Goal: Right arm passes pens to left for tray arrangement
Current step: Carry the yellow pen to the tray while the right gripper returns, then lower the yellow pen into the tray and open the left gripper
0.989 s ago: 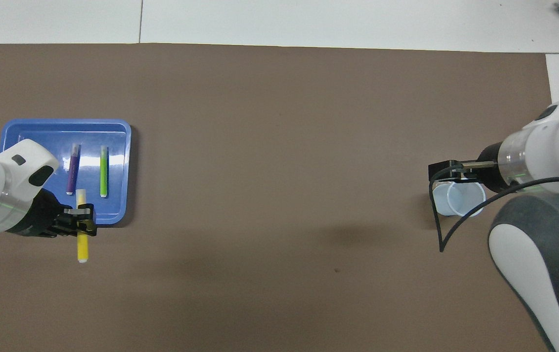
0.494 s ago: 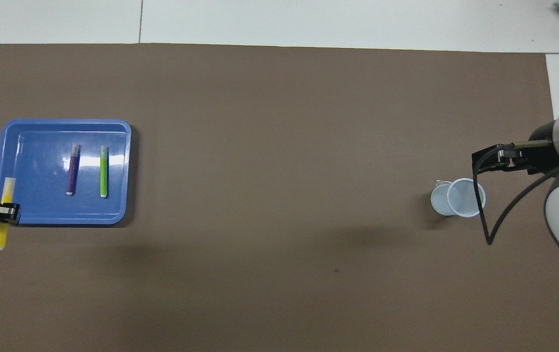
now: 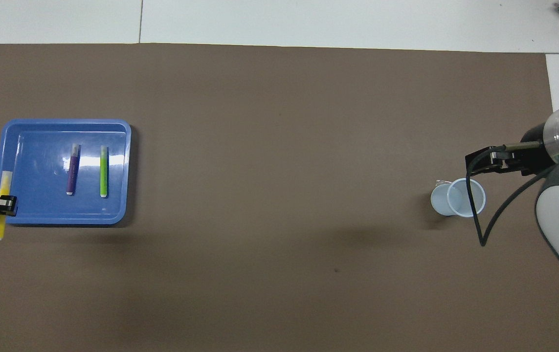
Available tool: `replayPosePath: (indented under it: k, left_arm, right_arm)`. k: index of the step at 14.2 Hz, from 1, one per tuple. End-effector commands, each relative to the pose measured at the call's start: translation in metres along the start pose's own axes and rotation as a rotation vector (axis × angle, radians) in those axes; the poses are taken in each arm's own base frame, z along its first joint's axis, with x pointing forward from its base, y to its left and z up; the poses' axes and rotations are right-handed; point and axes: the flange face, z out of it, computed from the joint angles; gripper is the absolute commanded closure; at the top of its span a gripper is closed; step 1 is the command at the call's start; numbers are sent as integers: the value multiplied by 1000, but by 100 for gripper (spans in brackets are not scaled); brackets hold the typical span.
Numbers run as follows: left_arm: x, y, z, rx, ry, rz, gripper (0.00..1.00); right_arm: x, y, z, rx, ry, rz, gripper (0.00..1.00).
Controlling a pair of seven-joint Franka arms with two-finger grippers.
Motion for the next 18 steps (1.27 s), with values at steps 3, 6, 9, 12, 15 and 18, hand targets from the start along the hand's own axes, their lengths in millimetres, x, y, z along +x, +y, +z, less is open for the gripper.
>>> replayPosePath:
  k: [3, 6, 9, 12, 15, 18]
  left_arm:
    - [23, -11, 40, 20, 33, 12, 100]
    - [38, -14, 71, 19, 52, 16, 100]
    - [51, -16, 97, 17, 65, 13, 100]
    - [56, -30, 119, 20, 86, -5, 100]
    - [56, -39, 128, 52, 87, 9, 100]
    - [57, -42, 140, 54, 117, 2, 100]
  right_arm:
    - [-7, 4, -1, -10, -10, -17, 0]
    - [-7, 6, -7, -9, 12, -9, 0]
    - [-7, 7, -9, -9, 17, -6, 0]
    - [-7, 6, -8, -7, 16, -7, 0]
    - [-12, 1, -13, -11, 18, -18, 0]
    - [-19, 1, -16, -14, 4, -14, 0]
